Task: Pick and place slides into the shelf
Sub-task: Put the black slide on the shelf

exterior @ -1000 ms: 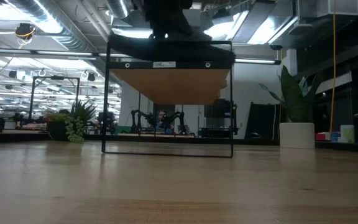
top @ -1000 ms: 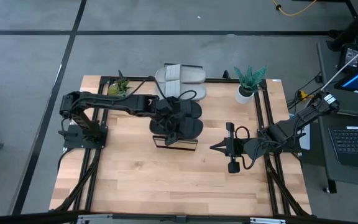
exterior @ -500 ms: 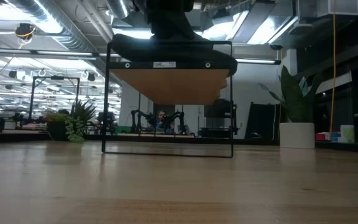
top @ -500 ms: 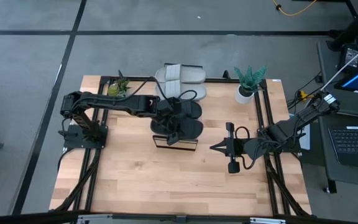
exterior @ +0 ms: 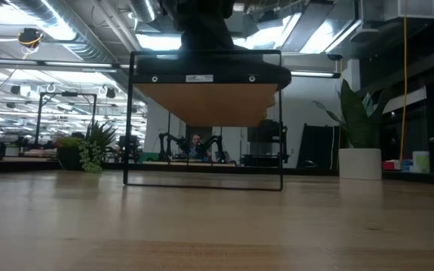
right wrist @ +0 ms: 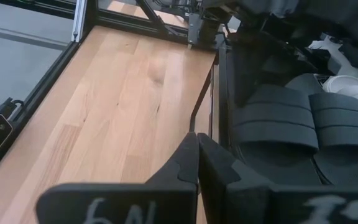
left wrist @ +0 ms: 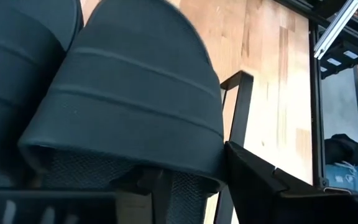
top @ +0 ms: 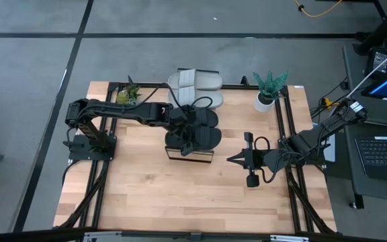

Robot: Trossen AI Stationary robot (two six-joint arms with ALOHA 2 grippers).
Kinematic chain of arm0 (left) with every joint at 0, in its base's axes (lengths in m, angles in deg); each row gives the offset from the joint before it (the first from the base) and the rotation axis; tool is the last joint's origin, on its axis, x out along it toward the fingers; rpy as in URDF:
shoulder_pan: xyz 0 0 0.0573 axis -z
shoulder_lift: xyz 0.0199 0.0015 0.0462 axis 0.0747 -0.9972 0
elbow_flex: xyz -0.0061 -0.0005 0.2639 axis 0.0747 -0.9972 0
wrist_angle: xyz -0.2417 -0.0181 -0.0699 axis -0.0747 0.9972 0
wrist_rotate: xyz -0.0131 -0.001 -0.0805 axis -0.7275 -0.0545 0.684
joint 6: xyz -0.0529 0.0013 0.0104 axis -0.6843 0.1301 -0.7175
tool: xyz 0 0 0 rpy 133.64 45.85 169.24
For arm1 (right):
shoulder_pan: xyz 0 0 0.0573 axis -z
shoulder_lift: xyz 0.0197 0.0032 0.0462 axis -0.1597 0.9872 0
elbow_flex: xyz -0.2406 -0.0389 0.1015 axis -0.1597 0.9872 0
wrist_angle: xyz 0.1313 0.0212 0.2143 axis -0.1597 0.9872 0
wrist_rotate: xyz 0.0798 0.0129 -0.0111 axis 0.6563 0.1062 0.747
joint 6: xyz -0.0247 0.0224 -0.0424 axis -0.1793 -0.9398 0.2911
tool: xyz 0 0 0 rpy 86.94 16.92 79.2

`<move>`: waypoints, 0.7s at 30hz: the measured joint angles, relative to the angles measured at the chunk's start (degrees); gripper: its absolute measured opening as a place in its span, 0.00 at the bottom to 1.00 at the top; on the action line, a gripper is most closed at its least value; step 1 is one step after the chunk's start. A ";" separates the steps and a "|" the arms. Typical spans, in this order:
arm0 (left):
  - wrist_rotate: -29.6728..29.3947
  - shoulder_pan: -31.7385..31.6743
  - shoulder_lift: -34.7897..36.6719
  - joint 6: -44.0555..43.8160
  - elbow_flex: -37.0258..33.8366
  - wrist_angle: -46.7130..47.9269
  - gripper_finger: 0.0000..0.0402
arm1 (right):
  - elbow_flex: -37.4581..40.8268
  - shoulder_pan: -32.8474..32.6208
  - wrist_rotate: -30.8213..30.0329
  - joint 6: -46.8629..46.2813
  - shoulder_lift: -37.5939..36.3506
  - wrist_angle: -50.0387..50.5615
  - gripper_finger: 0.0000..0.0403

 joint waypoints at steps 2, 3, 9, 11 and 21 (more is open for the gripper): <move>0.02 -0.05 0.00 0.00 0.00 0.57 0.33 | 0.00 0.00 -0.02 0.00 0.00 0.00 0.01; 0.02 -0.08 0.01 0.00 0.00 0.76 0.34 | 0.00 0.00 -0.02 0.00 0.00 0.00 0.01; 0.47 -0.84 0.66 0.29 0.04 3.01 0.34 | 0.00 0.00 -0.03 -0.02 0.00 0.02 0.01; 1.20 -1.12 0.95 0.31 0.04 3.25 0.34 | 0.00 0.00 -0.04 -0.02 0.00 0.00 0.01; 2.60 -1.50 4.96 0.41 0.02 4.20 0.34 | 0.00 0.00 -0.11 0.39 0.00 -0.48 0.01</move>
